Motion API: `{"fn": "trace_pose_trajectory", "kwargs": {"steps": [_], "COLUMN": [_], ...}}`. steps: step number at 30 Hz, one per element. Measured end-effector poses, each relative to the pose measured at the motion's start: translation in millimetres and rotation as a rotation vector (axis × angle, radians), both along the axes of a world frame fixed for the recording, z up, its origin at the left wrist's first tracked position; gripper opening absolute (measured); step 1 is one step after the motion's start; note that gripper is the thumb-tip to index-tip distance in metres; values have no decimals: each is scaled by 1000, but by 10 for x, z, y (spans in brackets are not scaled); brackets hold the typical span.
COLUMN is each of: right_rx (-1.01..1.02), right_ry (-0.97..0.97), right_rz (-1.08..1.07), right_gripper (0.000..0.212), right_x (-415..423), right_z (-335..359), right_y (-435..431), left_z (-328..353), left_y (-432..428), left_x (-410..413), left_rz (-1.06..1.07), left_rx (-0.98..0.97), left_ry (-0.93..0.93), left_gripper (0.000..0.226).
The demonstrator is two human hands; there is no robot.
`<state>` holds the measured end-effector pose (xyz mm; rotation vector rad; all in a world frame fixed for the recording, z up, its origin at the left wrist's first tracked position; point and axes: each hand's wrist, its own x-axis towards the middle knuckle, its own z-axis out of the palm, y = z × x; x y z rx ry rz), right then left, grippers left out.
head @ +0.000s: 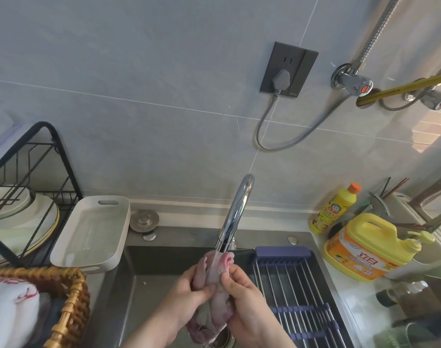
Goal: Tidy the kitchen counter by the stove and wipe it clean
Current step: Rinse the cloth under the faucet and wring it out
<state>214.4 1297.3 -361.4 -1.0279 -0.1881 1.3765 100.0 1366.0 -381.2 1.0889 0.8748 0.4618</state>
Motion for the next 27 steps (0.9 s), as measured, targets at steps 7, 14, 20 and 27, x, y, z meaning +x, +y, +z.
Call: {"fn": "trace_pose_trajectory", "kwargs": {"steps": [7, 14, 20, 27], "right_rx": [-104, -38, -47, -165], "right_ry": [128, 190, 159, 252], "right_rz": [-77, -13, -72, -97], "right_gripper": [33, 50, 55, 45], "right_x": [145, 393, 498, 425], "right_z": [32, 47, 201, 226], "right_y": [-77, -248, -298, -112], "left_z": [-51, -137, -241, -320], "left_y": [37, 241, 326, 141], "left_x": [-92, -242, -262, -175], "left_rz": [390, 693, 820, 486], "left_rx": [-618, -611, -676, -363], "left_ry": [-344, -256, -218, 300], "left_gripper": [38, 44, 19, 17]}}
